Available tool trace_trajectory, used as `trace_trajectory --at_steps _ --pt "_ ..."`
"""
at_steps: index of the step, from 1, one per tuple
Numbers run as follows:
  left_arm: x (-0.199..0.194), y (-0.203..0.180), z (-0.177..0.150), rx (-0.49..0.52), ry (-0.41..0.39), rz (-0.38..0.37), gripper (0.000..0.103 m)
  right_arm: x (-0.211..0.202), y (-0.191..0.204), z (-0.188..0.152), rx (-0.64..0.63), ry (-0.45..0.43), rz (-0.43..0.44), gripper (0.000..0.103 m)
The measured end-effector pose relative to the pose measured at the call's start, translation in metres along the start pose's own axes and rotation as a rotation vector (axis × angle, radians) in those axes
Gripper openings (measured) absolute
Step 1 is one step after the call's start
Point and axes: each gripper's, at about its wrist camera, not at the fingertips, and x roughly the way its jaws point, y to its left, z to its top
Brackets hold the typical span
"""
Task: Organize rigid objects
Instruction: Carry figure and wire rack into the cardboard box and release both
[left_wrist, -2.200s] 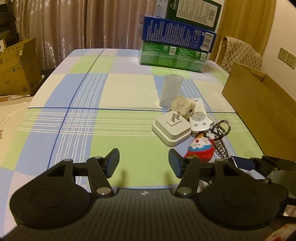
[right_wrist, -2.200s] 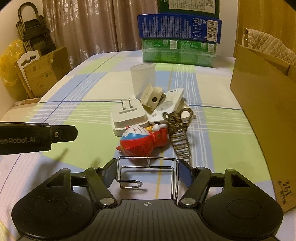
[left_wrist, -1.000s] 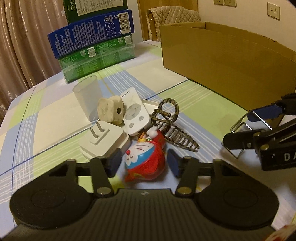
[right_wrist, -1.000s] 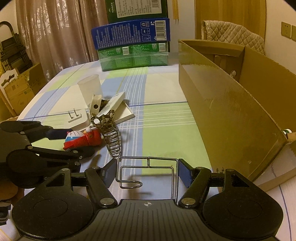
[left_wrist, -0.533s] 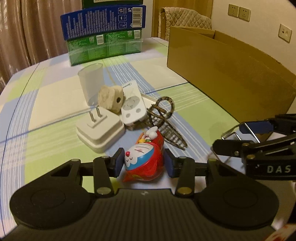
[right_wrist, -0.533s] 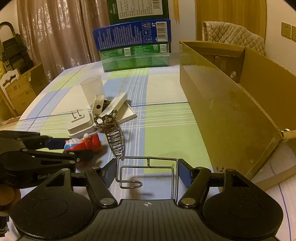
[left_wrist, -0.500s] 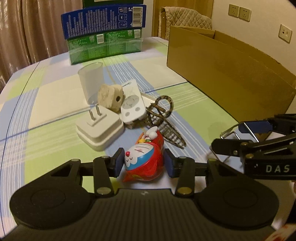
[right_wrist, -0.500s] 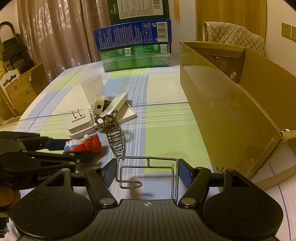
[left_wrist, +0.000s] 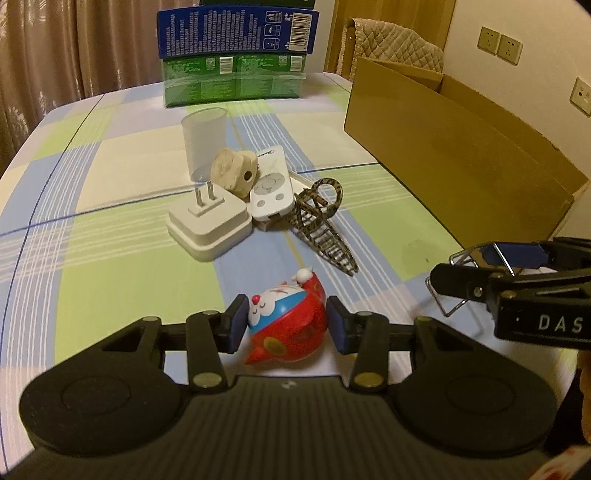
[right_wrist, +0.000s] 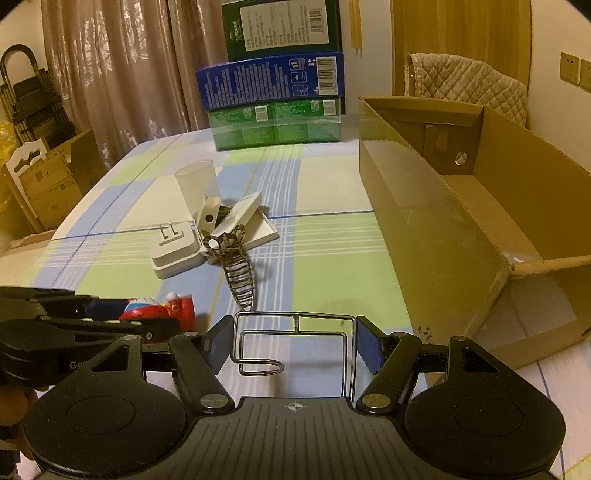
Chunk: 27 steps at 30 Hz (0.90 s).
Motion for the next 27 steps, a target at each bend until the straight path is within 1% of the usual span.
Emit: trace_trajectory --at_steps 7,17,27 --pt "-0.015 -0.001 -0.002 -0.049 -0.013 0.000 0.040 -0.012 0.004 0.001 -0.007 -0.015 0.012 0.066" --pt "-0.026 -0.001 -0.005 -0.083 -0.011 -0.003 0.040 -0.023 0.004 0.003 -0.001 -0.030 0.019 0.066" --pt "-0.045 -0.006 0.020 -0.119 -0.040 0.014 0.040 -0.039 0.005 0.019 -0.006 -0.073 0.037 0.066"
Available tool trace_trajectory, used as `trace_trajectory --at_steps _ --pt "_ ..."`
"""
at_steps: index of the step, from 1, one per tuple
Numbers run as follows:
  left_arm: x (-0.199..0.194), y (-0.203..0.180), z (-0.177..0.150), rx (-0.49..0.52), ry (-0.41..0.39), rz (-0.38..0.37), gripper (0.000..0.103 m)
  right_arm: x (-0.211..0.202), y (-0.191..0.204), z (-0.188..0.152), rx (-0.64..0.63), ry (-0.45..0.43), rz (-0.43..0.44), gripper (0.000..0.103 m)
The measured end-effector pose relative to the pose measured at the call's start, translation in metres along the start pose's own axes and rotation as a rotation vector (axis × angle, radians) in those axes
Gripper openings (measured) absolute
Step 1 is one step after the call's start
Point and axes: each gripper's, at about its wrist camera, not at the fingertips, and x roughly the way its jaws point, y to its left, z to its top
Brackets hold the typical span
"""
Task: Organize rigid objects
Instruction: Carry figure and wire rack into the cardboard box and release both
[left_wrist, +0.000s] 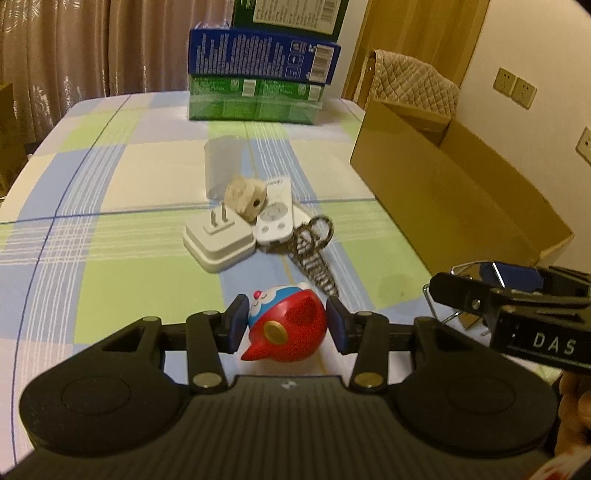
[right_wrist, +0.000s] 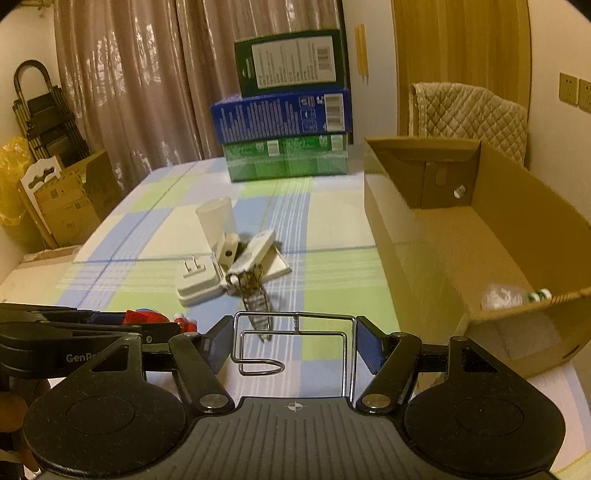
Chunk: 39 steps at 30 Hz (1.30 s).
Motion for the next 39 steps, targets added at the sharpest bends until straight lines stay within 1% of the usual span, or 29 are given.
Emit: trace_trajectory --at_steps 10,13,17,21,27,33,36,39 --pt "-0.023 -0.030 0.035 0.021 -0.055 -0.010 0.040 -0.029 -0.009 0.040 0.006 -0.078 0.016 0.066" --pt "-0.028 -0.042 0.047 0.038 -0.070 -0.023 0.040 -0.038 -0.017 0.053 0.027 -0.093 0.017 0.066" --pt "-0.032 -0.063 0.063 0.062 -0.086 -0.061 0.040 -0.051 -0.034 0.072 0.036 -0.124 -0.001 0.066" --pt "-0.033 -0.089 0.079 0.091 -0.107 -0.101 0.040 -0.064 -0.064 0.088 0.037 -0.148 -0.037 0.066" --pt "-0.025 -0.130 0.099 0.125 -0.118 -0.172 0.040 -0.072 -0.129 0.099 0.091 -0.146 -0.114 0.066" --pt "-0.006 -0.176 0.114 0.187 -0.114 -0.235 0.040 -0.068 -0.184 0.101 0.152 -0.112 -0.154 0.066" --pt "0.008 -0.197 0.120 0.216 -0.101 -0.255 0.040 -0.061 -0.203 0.096 0.190 -0.095 -0.163 0.066" --pt "0.024 -0.207 0.121 0.218 -0.073 -0.272 0.040 -0.056 -0.218 0.091 0.217 -0.085 -0.171 0.066"
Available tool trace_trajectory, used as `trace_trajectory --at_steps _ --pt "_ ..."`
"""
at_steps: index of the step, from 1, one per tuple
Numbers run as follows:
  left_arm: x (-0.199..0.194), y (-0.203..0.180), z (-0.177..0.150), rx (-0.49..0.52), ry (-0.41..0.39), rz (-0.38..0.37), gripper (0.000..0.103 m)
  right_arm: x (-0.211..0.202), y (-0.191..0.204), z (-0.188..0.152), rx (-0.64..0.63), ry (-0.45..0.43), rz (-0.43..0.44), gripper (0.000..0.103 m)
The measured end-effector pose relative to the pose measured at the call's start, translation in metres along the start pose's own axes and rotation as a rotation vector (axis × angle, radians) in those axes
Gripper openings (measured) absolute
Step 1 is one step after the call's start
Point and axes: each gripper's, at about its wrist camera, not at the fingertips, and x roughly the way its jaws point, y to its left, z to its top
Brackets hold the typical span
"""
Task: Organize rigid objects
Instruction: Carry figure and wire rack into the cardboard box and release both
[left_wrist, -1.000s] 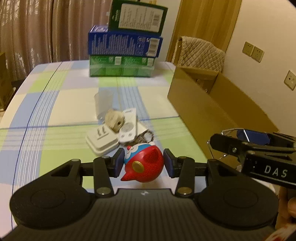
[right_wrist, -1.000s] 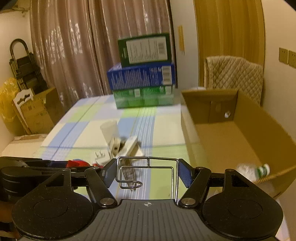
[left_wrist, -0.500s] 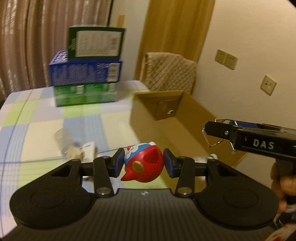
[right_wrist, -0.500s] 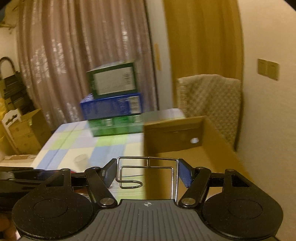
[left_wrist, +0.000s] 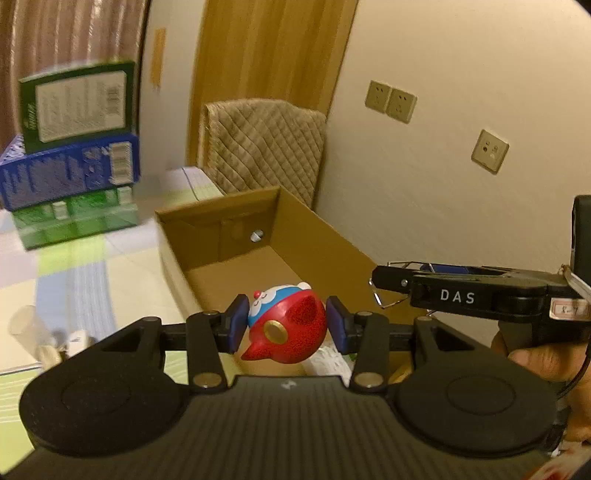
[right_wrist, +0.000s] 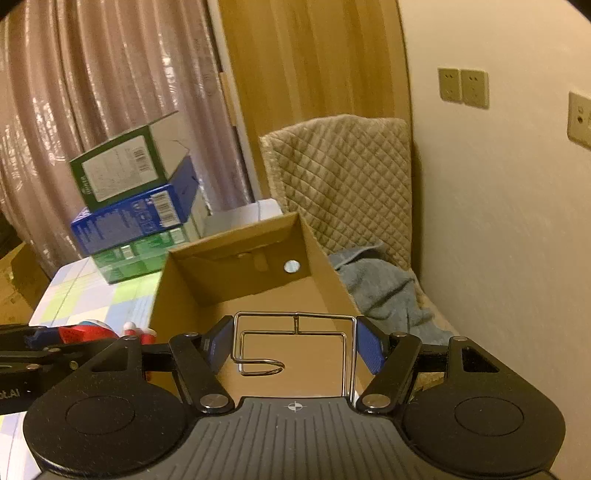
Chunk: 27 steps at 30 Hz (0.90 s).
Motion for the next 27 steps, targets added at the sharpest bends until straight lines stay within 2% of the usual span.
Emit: trace_trajectory --at_steps 11,21,22,23,27 --pt "0.045 -0.008 -0.007 0.077 0.069 0.018 0.040 0.019 -0.019 -0.008 0.040 0.028 0.002 0.066" --pt "0.055 -0.007 -0.010 0.071 0.089 0.026 0.040 0.024 -0.022 -0.011 0.050 0.038 0.005 0.066" --pt "0.054 -0.006 -0.010 0.066 0.083 0.026 0.041 0.024 -0.022 -0.011 0.052 0.039 0.006 0.066" --pt "0.052 -0.006 -0.009 0.063 0.076 0.032 0.047 0.024 -0.021 -0.011 0.051 0.040 0.005 0.066" --pt "0.044 -0.002 -0.005 0.046 0.051 0.038 0.048 0.023 -0.021 -0.012 0.051 0.042 0.005 0.066"
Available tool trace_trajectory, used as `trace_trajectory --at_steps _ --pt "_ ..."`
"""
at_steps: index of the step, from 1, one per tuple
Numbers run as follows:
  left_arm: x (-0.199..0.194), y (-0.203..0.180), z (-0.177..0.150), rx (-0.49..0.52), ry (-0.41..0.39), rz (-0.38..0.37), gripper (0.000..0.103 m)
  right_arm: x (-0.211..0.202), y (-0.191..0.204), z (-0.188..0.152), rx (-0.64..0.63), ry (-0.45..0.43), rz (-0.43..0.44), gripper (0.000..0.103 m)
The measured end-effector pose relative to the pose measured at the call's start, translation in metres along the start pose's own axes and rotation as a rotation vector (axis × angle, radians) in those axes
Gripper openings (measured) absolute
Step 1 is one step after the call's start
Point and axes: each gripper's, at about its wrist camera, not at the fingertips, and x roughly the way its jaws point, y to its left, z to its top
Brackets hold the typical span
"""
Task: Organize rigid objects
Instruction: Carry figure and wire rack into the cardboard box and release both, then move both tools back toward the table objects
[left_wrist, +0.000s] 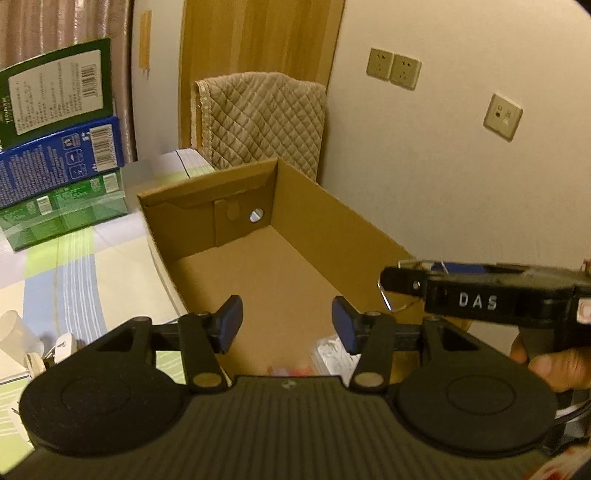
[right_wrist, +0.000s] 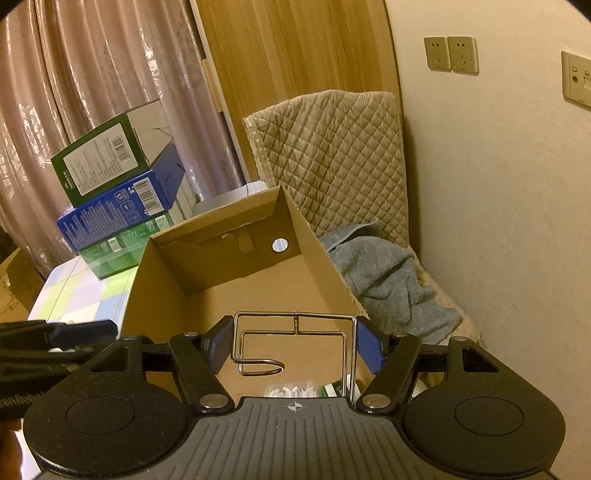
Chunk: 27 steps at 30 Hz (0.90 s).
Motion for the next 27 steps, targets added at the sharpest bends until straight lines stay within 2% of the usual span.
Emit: trace_trajectory --at_steps 8,27 --pt "-0.015 0.010 0.001 -0.028 -0.027 0.018 0.048 -0.001 0.006 -0.004 -0.005 0.008 0.011 0.066" --pt "-0.044 0.036 -0.010 -0.076 -0.060 0.064 0.048 0.019 0.041 -0.017 -0.016 0.086 0.100 0.066"
